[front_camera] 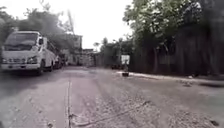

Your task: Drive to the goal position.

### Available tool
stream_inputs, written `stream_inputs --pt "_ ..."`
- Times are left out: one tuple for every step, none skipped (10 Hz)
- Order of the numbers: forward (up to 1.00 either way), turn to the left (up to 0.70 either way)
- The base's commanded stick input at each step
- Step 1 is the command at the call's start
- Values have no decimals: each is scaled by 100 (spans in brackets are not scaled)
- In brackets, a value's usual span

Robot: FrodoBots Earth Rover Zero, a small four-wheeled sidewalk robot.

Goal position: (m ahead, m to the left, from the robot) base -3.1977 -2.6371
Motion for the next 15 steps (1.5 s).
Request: stream_inputs --pt "100 0" --pt "100 0" --pt "100 0" --pt "100 0" --pt "100 0" --pt "100 8" --pt "100 27" --pt "100 27" --pt "100 27" --pt "100 27" --pt "100 27" --pt "100 27" --pt "100 27" --pt "100 0" --pt "100 0"
